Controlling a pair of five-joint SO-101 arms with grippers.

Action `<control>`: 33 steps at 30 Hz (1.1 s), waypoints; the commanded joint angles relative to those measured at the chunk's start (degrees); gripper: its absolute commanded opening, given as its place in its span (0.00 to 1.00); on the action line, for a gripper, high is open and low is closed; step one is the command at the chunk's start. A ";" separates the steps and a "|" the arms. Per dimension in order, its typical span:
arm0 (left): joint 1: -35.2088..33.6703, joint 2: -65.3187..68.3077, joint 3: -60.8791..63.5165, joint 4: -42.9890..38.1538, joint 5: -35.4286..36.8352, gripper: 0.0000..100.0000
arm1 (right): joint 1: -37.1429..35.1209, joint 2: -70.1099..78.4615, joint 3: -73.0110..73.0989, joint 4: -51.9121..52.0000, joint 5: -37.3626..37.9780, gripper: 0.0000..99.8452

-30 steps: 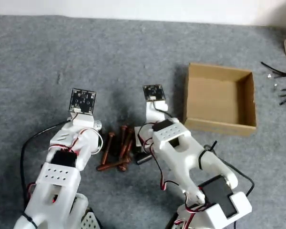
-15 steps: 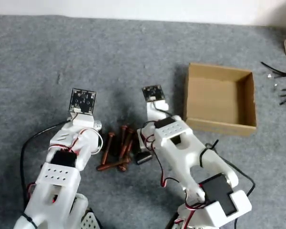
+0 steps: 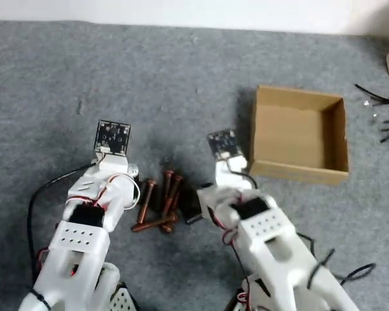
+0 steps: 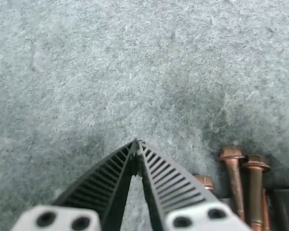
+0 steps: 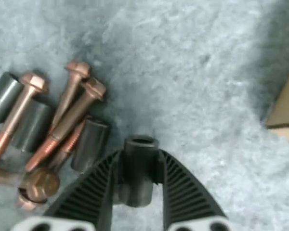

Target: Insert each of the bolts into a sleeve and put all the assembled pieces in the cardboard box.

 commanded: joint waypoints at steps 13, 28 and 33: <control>5.93 0.31 -1.27 0.62 -2.29 0.03 | 7.08 -19.30 10.86 -4.70 0.79 0.00; 13.05 0.75 -2.51 8.53 -2.37 0.09 | 7.16 -19.21 10.95 -4.70 2.64 0.00; 13.23 11.12 -6.73 8.79 -2.37 0.09 | 7.16 -19.21 10.95 -4.70 2.73 0.00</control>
